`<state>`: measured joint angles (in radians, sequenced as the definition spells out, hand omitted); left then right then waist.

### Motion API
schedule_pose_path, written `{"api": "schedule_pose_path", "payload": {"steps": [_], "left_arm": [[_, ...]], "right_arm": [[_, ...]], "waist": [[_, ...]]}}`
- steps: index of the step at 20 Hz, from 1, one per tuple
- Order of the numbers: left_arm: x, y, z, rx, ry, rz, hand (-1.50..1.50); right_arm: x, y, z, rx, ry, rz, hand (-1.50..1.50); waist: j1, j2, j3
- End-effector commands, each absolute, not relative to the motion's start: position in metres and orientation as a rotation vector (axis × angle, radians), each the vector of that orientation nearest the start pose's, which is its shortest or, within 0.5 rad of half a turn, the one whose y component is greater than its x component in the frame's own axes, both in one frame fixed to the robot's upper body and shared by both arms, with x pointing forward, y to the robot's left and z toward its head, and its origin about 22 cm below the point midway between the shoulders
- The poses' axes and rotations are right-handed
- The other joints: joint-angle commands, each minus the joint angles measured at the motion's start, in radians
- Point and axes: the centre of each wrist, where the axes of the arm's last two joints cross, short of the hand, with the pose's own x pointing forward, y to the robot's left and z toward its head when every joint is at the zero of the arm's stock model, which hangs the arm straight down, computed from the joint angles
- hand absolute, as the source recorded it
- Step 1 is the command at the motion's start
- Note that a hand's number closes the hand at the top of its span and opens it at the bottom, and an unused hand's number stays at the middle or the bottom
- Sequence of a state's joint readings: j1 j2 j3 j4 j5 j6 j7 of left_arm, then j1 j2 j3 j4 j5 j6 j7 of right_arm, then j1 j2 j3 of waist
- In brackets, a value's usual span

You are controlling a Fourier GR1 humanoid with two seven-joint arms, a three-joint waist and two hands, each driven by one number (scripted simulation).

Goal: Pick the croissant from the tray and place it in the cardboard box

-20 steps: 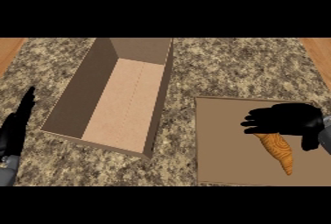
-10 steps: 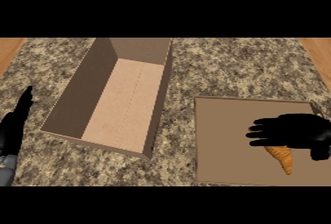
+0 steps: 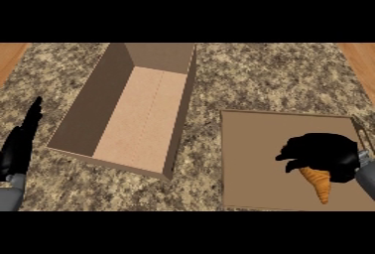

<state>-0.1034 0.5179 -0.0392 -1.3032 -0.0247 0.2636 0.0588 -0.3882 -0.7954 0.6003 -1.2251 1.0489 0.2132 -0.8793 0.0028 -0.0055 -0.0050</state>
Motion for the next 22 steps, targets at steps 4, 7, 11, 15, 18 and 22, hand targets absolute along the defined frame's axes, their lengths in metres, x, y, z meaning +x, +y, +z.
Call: {"api": "schedule_pose_path", "payload": {"steps": [4,7,11,15,18,22], "left_arm": [[0.258,0.354,0.015,0.639,-1.368,-0.204,0.0],[0.261,0.36,0.031,0.645,-1.377,-0.206,0.0],[0.267,0.348,0.024,0.627,-1.388,-0.257,0.0],[0.276,0.345,0.015,0.626,-1.395,-0.247,0.0],[0.271,0.352,0.019,0.622,-1.397,-0.24,0.0],[0.263,0.359,0.013,0.646,-1.372,-0.223,0.0]], "right_arm": [[0.297,-0.292,0.022,0.211,1.884,-2.99,1.5],[0.326,-0.293,0.027,0.314,2.001,-2.977,1.5],[0.365,-0.251,0.03,0.491,2.407,-3.028,1.5],[0.406,-0.225,0.072,0.787,2.632,-2.839,1.5],[0.414,-0.228,0.07,1.067,2.715,-2.629,1.5],[0.429,-0.221,0.1,1.084,2.832,-2.401,1.5]], "waist": [[-0.002,0.004,0.005],[0.014,0.007,0.006],[0.058,0.022,0.007],[0.043,0.024,0.005],[0.04,0.019,0.006],[0.021,0.012,0.005]]}}
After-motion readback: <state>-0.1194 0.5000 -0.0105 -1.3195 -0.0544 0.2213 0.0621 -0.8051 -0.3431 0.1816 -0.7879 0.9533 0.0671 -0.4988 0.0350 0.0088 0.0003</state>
